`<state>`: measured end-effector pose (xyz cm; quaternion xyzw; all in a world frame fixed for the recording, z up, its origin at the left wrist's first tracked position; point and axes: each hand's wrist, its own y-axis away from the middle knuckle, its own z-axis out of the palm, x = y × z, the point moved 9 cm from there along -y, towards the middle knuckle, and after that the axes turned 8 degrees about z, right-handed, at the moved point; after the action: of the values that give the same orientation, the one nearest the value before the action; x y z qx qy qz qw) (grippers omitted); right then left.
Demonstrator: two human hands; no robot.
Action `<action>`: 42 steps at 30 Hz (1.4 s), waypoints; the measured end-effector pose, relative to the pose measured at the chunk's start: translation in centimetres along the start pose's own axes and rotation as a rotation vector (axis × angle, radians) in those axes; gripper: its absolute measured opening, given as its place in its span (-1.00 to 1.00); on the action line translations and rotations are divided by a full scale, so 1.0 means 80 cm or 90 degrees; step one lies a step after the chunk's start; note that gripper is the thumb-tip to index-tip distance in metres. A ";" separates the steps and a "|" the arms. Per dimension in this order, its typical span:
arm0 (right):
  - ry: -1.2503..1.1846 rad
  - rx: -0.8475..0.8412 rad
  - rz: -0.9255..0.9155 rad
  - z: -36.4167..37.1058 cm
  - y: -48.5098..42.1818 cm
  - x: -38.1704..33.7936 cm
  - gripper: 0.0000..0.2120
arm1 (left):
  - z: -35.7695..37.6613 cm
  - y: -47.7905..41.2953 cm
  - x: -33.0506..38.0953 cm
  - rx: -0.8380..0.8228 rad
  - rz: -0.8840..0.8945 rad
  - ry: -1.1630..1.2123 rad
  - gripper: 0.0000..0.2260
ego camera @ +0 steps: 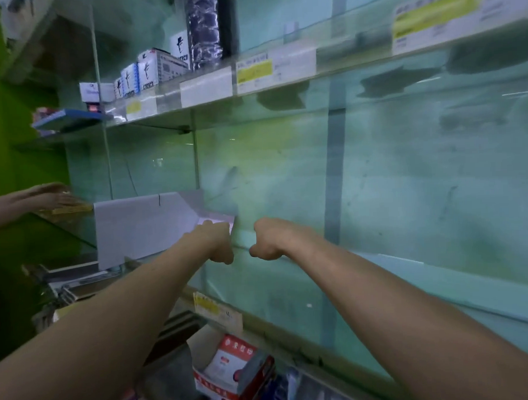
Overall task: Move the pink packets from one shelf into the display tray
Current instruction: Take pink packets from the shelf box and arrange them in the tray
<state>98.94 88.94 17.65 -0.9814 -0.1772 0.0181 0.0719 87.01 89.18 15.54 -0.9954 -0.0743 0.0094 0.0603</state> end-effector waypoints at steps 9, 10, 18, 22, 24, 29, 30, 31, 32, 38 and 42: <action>-0.009 -0.018 0.002 0.020 -0.058 -0.037 -0.67 | 0.022 -0.041 -0.053 -0.011 0.010 0.042 -0.28; -0.009 -0.024 0.005 0.024 -0.064 -0.043 -0.69 | 0.025 -0.045 -0.057 -0.012 0.015 0.048 -0.28; -0.041 -0.036 0.072 0.043 -0.107 -0.083 -0.65 | 0.033 -0.079 -0.091 -0.015 0.080 0.089 -0.16; -0.099 -0.025 0.130 0.050 -0.130 -0.088 -0.61 | 0.042 -0.090 -0.101 -0.023 0.126 0.113 -0.14; -0.136 -0.020 0.164 0.055 -0.138 -0.089 -0.61 | 0.043 -0.093 -0.101 -0.027 0.154 0.131 -0.11; -0.259 0.009 0.242 0.067 -0.155 -0.088 -0.79 | 0.045 -0.101 -0.093 -0.034 0.215 0.164 -0.10; -0.292 0.019 0.261 0.069 -0.156 -0.086 -0.84 | 0.045 -0.102 -0.091 -0.031 0.229 0.172 -0.12; -0.322 0.032 0.279 0.071 -0.157 -0.083 -0.88 | 0.045 -0.102 -0.090 -0.029 0.239 0.183 -0.15; -0.342 0.045 0.295 0.071 -0.156 -0.080 -0.89 | 0.045 -0.103 -0.089 -0.030 0.244 0.195 -0.16; -0.407 0.053 0.342 0.065 -0.142 -0.060 -0.91 | 0.043 -0.106 -0.089 -0.021 0.249 0.231 -0.12; -0.459 0.025 0.362 0.050 -0.113 -0.048 -0.83 | 0.038 -0.098 -0.088 -0.016 0.246 0.223 -0.09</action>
<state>92.00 96.56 15.04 -0.9206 0.0861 0.3805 0.0168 78.82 96.21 13.52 -0.9782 0.1288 -0.1528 0.0569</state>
